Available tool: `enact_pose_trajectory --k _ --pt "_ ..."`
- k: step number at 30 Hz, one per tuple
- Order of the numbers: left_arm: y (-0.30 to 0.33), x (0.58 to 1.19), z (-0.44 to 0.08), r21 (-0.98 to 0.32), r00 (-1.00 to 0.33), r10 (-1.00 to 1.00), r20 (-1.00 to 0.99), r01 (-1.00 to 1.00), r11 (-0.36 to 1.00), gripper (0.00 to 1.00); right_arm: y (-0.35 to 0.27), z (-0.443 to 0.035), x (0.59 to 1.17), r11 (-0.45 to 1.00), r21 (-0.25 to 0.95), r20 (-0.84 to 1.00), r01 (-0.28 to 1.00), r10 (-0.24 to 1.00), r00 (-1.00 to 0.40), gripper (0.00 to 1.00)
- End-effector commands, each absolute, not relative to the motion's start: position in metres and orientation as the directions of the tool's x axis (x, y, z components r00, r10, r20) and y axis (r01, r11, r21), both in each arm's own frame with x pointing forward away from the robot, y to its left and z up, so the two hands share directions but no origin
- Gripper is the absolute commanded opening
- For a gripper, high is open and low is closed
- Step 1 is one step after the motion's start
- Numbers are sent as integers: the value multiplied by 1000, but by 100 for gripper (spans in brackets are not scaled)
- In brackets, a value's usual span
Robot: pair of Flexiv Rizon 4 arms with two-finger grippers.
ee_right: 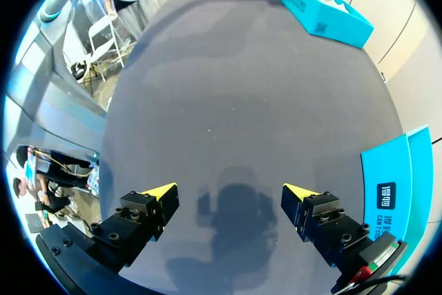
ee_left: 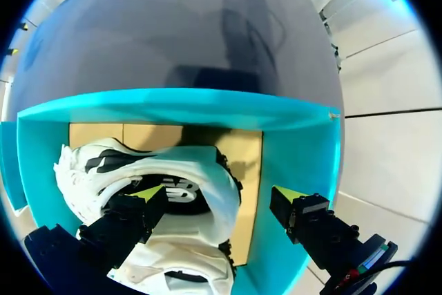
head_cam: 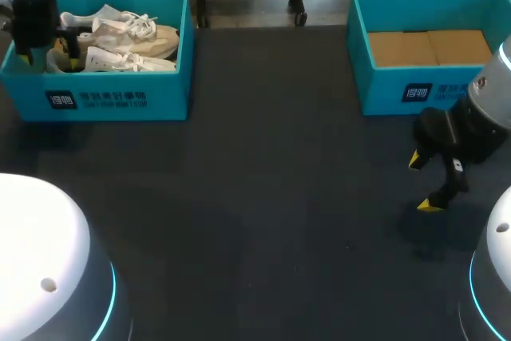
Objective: Take the shoe out of the shoebox, open the shoe tongue, remove and reinsert the insole, then place the shoe into the shoebox
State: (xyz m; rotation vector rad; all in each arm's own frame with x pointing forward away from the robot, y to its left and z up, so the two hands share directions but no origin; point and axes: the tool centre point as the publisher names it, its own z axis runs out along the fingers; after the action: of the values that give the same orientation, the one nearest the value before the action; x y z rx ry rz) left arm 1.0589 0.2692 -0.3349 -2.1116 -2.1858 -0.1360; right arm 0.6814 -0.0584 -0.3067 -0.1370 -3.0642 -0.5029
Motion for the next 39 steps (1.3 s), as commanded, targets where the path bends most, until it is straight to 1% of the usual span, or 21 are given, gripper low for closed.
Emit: enact_pose_trajectory --k 1,8,18,26,27,30,31,33,36,39 --pt "270 1061 -342 -16 -26 991 129 999 28 100 -58 -307 680 944 316 45 93 83 -996 100" --pt "271 1061 -358 -20 -23 992 124 999 25 100 -58 -307 680 944 316 45 93 83 -996 100" --pt "272 1064 -367 -39 -29 995 93 999 33 100 -58 -307 680 944 316 45 93 83 -996 100" --pt "273 1065 -370 -45 -40 996 82 998 44 84 -58 -307 680 944 316 45 93 83 -996 100" --pt "274 1066 -371 -47 -41 996 81 998 45 82 -58 -307 680 944 316 45 93 83 -996 100" --pt "274 1066 -374 -51 -42 995 85 998 46 83 -58 -307 680 944 316 45 93 83 -996 100" --pt "274 1066 -375 -51 -41 995 87 998 46 79 -58 -307 680 944 316 45 93 83 -996 100" --pt "274 1067 -375 -53 -42 995 88 997 47 73 -58 -307 680 944 316 45 93 83 -996 100" --pt "275 1068 -377 -57 -44 995 87 997 49 71 -58 -307 680 944 316 45 93 83 -996 100" --pt "275 1069 -379 -59 -45 995 89 997 51 60 -58 -307 680 944 316 45 93 83 -996 100"
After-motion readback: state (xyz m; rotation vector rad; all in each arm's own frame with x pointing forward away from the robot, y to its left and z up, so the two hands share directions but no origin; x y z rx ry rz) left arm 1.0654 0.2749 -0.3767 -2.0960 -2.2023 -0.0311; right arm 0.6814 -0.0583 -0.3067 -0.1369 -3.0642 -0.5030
